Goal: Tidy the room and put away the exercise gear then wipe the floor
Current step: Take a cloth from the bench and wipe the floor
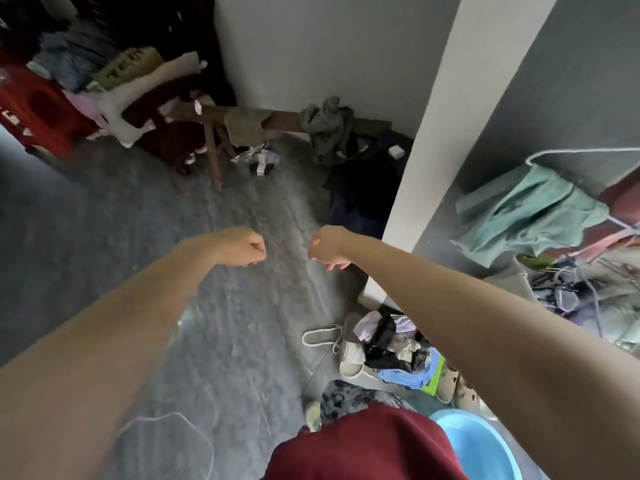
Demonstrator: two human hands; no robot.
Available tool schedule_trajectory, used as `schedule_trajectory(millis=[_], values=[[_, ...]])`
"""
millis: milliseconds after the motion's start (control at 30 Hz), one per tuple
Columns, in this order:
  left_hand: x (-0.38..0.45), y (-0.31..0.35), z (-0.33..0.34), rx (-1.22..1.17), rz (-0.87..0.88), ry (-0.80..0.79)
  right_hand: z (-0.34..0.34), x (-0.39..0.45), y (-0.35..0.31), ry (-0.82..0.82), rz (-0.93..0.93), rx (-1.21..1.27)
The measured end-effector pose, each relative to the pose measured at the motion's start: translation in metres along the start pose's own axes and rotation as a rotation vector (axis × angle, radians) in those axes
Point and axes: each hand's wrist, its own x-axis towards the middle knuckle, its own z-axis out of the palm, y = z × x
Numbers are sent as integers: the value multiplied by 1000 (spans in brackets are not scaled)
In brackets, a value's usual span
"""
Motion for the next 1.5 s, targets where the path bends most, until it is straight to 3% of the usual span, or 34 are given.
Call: schedule_trajectory(millis=[300,500,700,867,1167,1367,1500], values=[[84,-69,-75,-37,11,12,-61,113,-61,29,-22,15],[177,-116,-167,101,8,95,-124,227,-108,46,-29,43],[266,-150,-273,146,-16,91,-213,327,-146,51,-7,160],[308,-192,-332,113,-51,43,-265,397,-190,-17,31,63],[400,-294,-416,76,-116,-23,-305,534,-261,-33,49,8],[462,-381,-497,53,-38,14,-328,628,-328,40,88,153],[506,-427,-547,67,39,19,-326,693,-361,87,87,44]])
